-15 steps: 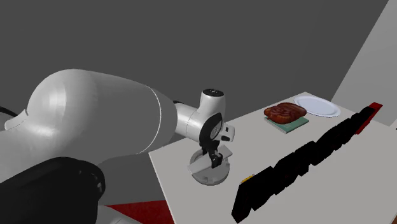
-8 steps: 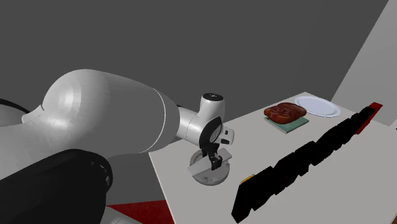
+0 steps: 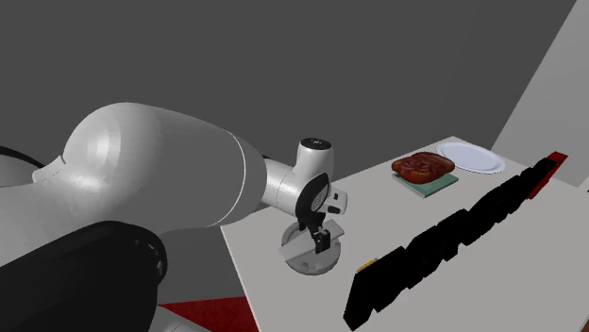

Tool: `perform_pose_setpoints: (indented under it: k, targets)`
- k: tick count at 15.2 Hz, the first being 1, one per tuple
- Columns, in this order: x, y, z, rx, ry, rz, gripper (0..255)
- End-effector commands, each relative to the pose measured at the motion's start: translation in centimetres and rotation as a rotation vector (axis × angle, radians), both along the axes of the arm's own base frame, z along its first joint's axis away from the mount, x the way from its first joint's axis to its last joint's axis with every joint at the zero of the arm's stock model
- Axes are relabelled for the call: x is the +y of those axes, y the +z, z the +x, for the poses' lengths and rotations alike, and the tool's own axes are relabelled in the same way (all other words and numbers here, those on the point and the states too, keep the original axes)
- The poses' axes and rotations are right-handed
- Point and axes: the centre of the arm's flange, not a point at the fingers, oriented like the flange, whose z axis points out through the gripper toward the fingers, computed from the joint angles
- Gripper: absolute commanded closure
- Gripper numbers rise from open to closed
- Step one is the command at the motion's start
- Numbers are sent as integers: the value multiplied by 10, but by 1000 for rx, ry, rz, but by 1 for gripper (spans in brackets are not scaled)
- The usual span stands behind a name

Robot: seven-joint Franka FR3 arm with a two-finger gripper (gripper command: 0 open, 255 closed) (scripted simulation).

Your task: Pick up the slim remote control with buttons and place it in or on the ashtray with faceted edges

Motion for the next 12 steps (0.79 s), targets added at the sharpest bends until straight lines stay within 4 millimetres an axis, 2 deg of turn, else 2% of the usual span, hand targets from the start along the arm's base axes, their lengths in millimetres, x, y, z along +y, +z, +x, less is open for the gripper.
perform_pose_setpoints:
  k: [1, 4, 12]
  targets:
    - [0, 13, 0, 0, 0, 0, 0]
    - [0, 50, -1, 0, 0, 0, 0]
    - [0, 50, -1, 0, 0, 0, 0]
